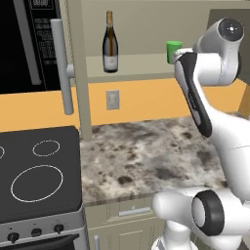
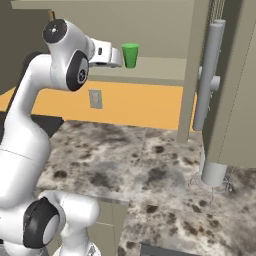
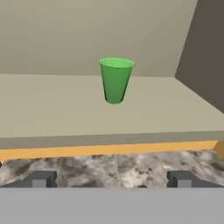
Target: Open the cabinet directly in front. Then move the wine and the cup to the dining counter with the jar on it.
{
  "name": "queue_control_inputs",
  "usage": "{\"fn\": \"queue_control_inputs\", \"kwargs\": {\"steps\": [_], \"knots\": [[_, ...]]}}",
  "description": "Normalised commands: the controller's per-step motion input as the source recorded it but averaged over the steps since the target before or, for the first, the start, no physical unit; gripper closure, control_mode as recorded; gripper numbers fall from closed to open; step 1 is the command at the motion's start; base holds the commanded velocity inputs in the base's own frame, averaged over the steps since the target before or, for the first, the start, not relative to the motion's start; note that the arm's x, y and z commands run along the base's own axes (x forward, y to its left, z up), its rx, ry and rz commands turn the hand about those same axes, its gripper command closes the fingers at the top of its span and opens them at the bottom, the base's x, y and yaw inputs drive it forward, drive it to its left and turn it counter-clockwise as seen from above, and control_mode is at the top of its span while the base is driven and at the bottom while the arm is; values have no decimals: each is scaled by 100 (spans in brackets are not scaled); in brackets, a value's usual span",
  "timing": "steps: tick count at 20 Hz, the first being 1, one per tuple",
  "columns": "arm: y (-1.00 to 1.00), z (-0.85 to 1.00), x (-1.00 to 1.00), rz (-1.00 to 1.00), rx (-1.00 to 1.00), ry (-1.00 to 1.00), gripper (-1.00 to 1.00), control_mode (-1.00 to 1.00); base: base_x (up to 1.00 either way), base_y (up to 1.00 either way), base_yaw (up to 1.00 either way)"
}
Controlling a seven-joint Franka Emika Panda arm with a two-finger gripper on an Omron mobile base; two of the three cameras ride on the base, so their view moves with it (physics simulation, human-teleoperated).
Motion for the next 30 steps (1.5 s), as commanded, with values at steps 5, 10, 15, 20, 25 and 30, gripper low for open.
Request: {"fn": "queue_control_inputs", "kwargs": {"steps": [5,10,15,20,25,30], "knots": [[-17,1,89,0,2,0,-100,-100,0,0,0],[-27,0,81,0,2,0,-100,-100,0,0,0],[-19,0,59,0,1,0,-100,-100,0,0,0],[0,0,19,1,2,0,-100,-100,0,0,0],[0,0,2,0,0,0,-100,-100,0,0,0],[1,-4,0,0,0,0,-100,-100,0,0,0]]}}
